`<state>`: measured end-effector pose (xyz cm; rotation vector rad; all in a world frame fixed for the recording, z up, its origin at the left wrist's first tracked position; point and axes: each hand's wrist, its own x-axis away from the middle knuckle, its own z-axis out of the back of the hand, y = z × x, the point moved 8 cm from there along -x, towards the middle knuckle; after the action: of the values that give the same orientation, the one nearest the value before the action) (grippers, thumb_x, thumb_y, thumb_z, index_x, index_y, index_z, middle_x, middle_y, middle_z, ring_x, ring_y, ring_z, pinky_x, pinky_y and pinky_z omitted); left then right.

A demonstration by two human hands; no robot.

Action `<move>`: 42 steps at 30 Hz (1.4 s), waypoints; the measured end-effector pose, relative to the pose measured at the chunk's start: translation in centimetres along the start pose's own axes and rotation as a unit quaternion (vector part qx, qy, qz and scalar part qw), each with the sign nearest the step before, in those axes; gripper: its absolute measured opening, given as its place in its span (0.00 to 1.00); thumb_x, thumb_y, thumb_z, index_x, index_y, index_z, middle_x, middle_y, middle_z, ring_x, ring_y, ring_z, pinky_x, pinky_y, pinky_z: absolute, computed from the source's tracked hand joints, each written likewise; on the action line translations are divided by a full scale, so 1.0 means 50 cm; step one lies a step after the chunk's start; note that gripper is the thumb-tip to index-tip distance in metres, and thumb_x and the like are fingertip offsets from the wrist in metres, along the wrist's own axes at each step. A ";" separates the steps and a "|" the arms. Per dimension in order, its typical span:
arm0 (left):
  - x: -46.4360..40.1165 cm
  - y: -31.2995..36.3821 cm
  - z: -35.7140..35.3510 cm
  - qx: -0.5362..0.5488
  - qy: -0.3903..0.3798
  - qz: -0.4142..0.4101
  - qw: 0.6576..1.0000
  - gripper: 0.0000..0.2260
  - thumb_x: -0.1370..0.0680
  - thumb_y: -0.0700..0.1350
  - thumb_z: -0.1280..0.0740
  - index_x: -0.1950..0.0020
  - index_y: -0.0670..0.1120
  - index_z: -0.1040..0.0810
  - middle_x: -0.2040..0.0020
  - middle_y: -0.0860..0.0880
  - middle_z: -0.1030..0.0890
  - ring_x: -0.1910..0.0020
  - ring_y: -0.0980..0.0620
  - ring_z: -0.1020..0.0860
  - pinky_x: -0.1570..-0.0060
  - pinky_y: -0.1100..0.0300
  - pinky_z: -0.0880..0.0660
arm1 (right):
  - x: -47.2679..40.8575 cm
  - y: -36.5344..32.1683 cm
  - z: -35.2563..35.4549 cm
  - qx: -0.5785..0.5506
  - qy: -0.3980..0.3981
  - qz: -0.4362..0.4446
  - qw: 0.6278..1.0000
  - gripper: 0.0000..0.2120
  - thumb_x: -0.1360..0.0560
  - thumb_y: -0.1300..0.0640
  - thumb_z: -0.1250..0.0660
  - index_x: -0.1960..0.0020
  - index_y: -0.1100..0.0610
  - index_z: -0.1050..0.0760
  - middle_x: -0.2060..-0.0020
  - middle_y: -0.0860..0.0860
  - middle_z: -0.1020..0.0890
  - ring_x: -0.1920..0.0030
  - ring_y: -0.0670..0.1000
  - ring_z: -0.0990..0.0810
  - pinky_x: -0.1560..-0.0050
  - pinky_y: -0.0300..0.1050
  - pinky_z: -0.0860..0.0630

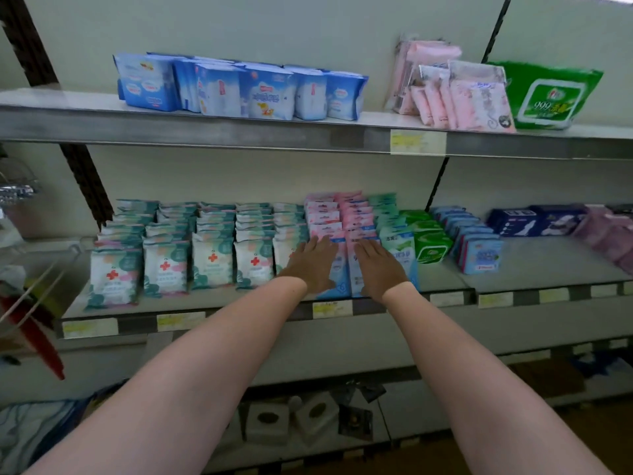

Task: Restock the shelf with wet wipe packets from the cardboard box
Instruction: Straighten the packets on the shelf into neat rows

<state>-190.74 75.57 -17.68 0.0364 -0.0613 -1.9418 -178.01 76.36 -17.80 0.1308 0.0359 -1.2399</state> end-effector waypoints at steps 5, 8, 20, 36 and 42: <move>-0.050 0.030 -0.028 -0.047 -0.002 0.053 0.997 0.46 0.25 0.58 0.30 0.19 0.45 0.57 0.20 0.42 0.57 0.21 0.40 0.56 0.24 0.43 0.51 | -0.025 0.016 -0.021 0.025 0.004 0.059 0.998 0.48 0.26 0.55 0.27 0.19 0.61 0.55 0.20 0.57 0.50 0.20 0.57 0.52 0.21 0.51 0.54; -0.065 0.028 -0.048 -0.073 0.005 0.081 0.994 0.49 0.26 0.58 0.29 0.20 0.44 0.60 0.20 0.42 0.60 0.21 0.40 0.58 0.24 0.43 0.51 | -0.047 0.021 -0.038 0.030 0.006 0.068 0.997 0.51 0.27 0.55 0.25 0.19 0.60 0.58 0.20 0.56 0.53 0.20 0.56 0.55 0.20 0.51 0.55; -0.125 0.017 -0.072 -0.075 0.011 0.174 0.982 0.46 0.22 0.46 0.31 0.21 0.44 0.65 0.21 0.44 0.64 0.22 0.41 0.64 0.23 0.46 0.55 | -0.095 0.037 -0.068 -0.001 0.011 0.080 0.997 0.45 0.23 0.56 0.31 0.19 0.59 0.60 0.19 0.54 0.55 0.20 0.54 0.58 0.21 0.50 0.57; -0.155 0.088 0.007 0.005 0.053 0.080 0.995 0.38 0.27 0.54 0.28 0.23 0.48 0.43 0.23 0.45 0.42 0.24 0.42 0.45 0.25 0.40 0.50 | -0.059 0.123 0.025 0.050 0.084 0.125 0.987 0.50 0.31 0.43 0.24 0.21 0.58 0.47 0.22 0.57 0.43 0.21 0.59 0.47 0.21 0.55 0.53; -0.184 0.145 -0.023 -0.044 0.022 0.055 0.997 0.50 0.29 0.59 0.26 0.20 0.46 0.54 0.20 0.42 0.52 0.22 0.42 0.52 0.24 0.43 0.53 | -0.027 0.186 0.022 0.090 0.086 0.104 0.987 0.43 0.30 0.42 0.25 0.24 0.58 0.41 0.25 0.57 0.39 0.26 0.59 0.40 0.26 0.55 0.41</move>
<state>-180.59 81.50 -18.44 0.0163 0.0507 -1.8313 -169.70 80.45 -15.81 0.3900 0.0588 -1.0186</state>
